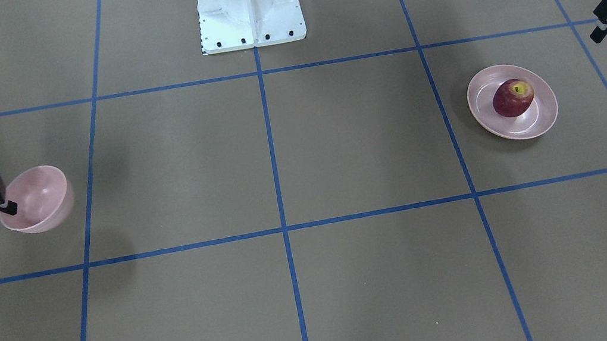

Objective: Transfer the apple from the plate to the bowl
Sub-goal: 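Grasp the pink bowl rim with the right gripper and slide it toward table center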

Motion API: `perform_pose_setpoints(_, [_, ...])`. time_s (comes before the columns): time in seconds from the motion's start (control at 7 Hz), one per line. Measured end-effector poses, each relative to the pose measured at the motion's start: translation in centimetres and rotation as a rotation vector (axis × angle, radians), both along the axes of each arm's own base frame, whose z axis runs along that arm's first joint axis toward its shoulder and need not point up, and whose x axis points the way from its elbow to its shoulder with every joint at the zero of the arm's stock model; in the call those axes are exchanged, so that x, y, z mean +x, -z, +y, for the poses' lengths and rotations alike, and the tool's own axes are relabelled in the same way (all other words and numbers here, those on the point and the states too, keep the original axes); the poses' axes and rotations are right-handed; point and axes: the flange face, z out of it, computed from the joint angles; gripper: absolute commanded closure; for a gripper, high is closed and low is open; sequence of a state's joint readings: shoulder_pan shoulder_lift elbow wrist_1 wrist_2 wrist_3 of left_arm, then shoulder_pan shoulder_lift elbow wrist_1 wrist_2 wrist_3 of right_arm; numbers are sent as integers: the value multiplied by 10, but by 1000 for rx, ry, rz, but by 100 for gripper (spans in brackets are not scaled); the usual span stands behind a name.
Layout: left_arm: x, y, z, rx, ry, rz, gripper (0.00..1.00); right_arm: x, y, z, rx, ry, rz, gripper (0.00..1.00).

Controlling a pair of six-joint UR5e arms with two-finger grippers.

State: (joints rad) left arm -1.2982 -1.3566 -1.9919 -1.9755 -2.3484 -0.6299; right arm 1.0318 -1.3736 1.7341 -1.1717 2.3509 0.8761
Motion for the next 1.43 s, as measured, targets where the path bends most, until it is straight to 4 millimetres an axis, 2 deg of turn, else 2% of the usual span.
perform_pose_setpoints(0.29, [0, 3, -4, -4, 20, -5, 1, -128, 105, 4, -41, -57, 34, 100])
perform_pose_setpoints(0.43, [-1, 4, -7, -7, 44, -18, 1, -185, 154, 9, -58, -58, 70, 100])
perform_pose_setpoints(0.57, [-1, 3, -9, -13, 59, -30, 2, -233, 191, 9, -87, -66, 91, 100])
perform_pose_setpoints(0.71, [-1, 0, -11, -19, 70, -40, 2, -272, 211, 5, -112, -77, 107, 100])
perform_pose_setpoints(0.86, [-1, -1, -12, -21, 76, -45, 2, -305, 221, 2, -130, -73, 125, 100])
perform_pose_setpoints(1.0, [-1, -1, -12, -21, 78, -47, 2, -326, 220, 3, -142, -64, 143, 100])
perform_pose_setpoints(1.14, [-1, -1, -12, -22, 79, -47, 2, -334, 218, 3, -150, -60, 152, 100])
perform_pose_setpoints(1.29, [-1, -1, -12, -23, 80, -47, 2, -336, 216, 3, -154, -60, 156, 67])
perform_pose_setpoints(1.43, [-1, -2, -12, -26, 79, -47, 2, -336, 214, 2, -158, -61, 159, 29])
